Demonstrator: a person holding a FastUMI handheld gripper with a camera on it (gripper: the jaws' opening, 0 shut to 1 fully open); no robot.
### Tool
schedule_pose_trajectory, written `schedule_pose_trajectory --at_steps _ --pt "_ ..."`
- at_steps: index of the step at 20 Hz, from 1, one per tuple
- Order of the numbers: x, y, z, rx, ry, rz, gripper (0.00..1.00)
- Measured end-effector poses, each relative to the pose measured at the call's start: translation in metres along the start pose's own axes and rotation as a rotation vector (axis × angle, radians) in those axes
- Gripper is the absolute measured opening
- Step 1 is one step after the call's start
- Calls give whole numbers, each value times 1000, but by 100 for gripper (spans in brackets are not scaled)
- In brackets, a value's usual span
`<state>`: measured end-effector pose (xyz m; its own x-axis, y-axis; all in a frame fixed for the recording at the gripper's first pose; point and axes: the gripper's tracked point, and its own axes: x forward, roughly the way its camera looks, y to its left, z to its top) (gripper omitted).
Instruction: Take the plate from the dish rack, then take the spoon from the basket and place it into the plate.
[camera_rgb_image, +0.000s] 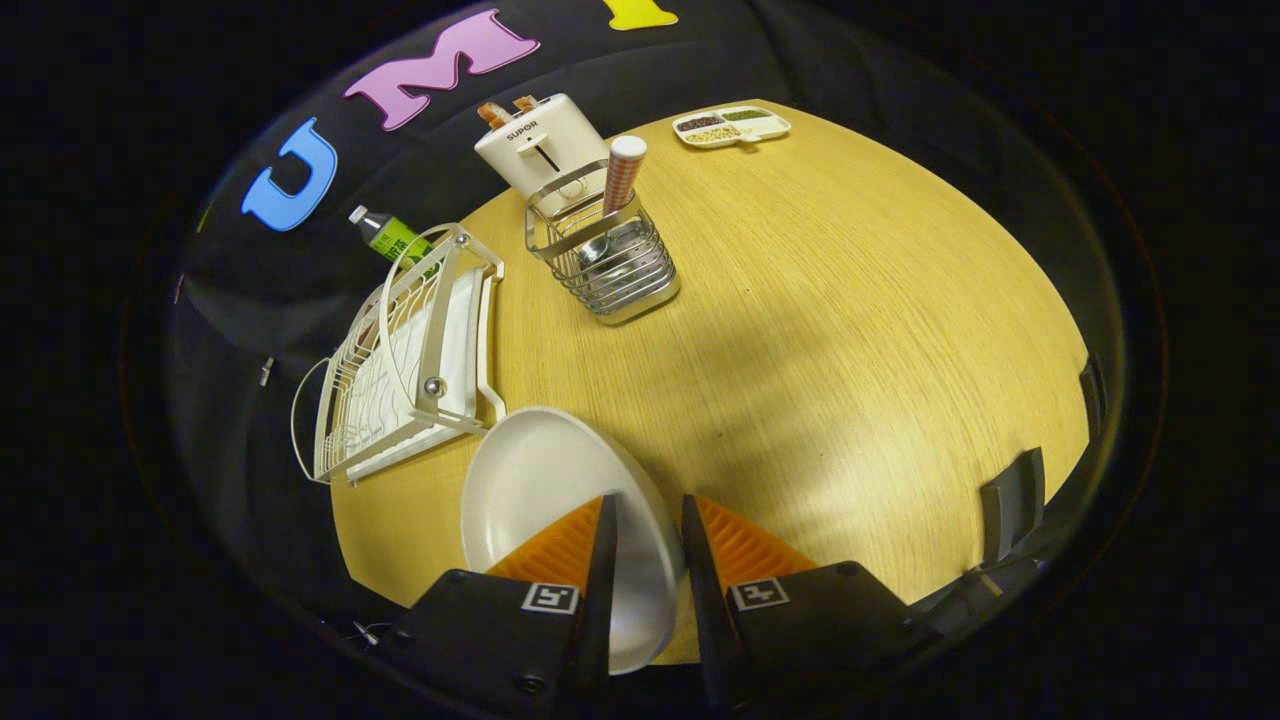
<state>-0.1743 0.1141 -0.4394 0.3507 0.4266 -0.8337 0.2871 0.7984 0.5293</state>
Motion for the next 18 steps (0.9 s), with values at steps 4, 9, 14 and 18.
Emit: schedule_pose_trajectory --at_steps 4,9,14,18 --pt "-9 2 13 19 -52 -3 66" --pt "-48 15 47 -71 -188 -4 78" --pt "-101 38 113 -377 -373 -30 89" --pt "-101 43 154 -501 -400 -39 89"
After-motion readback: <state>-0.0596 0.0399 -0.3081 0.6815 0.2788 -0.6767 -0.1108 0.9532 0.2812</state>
